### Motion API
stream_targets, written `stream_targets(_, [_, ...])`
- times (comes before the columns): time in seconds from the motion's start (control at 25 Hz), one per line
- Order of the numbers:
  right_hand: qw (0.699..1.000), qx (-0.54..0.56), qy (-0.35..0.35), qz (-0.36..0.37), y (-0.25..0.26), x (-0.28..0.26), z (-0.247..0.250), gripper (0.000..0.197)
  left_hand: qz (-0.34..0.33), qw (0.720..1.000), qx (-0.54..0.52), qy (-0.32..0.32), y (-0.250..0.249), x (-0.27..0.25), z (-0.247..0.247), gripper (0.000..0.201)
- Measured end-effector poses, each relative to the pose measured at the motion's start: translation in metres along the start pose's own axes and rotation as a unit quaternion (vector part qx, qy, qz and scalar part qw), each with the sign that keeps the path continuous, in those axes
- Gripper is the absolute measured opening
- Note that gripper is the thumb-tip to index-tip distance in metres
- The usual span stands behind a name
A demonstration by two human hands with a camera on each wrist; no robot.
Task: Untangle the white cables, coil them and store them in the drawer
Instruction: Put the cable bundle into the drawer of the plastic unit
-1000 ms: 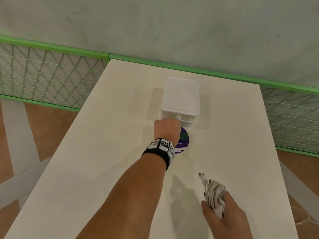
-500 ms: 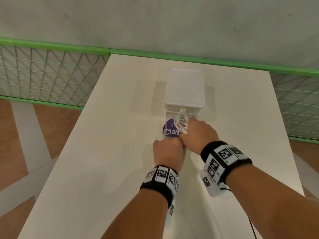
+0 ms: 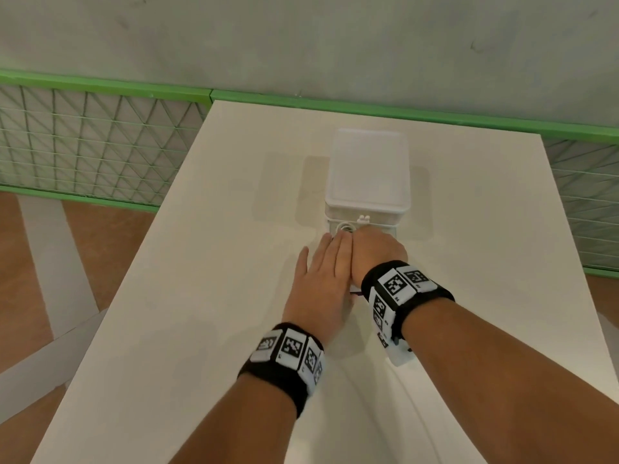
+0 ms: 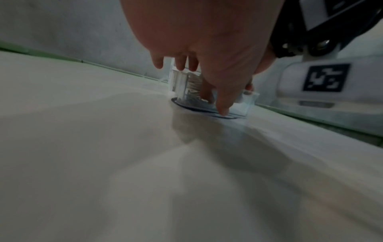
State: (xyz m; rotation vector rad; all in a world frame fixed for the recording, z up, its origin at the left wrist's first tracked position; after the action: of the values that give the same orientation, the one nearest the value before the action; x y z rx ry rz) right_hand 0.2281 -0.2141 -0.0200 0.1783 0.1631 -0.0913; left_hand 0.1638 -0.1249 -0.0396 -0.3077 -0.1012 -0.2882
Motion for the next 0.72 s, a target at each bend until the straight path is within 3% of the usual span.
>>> stream_targets(0.2, [0.999, 0.043, -0.015, 0.013, -0.003, 0.002, -0.008, 0.008, -0.052, 0.995, 0.076, 0.044, 0.016, 0.011, -0.014, 0.071])
stream_targets(0.36, [0.993, 0.105, -0.044, 0.029, -0.013, -0.011, -0.012, 0.046, -0.038, 0.997, 0.057, 0.039, 0.018, 0.015, -0.015, 0.071])
stream_targets(0.56, [0.978, 0.062, -0.145, 0.135, -0.016, -0.046, -0.005, 0.056, -0.046, 0.995, 0.074, 0.052, 0.013, 0.019, -0.014, 0.073])
stream_targets(0.72, [0.970, 0.016, -0.129, 0.206, -0.027, -0.069, -0.012, 0.068, -0.050, 0.989, 0.108, 0.083, 0.009, 0.027, -0.010, 0.085])
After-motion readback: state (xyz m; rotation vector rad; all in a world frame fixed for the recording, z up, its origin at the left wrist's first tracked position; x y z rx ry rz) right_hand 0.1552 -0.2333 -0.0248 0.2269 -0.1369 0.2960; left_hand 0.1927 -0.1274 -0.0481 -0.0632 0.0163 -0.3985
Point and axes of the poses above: each hand's wrist, its own x-axis towards the middle knuckle, its own z-axis out of the back of the hand, y = z × x, the point moved 6 cm from there along x, towards the middle knuckle, and after that the axes turned 9 degrees about -y, right-handed, at the moved point
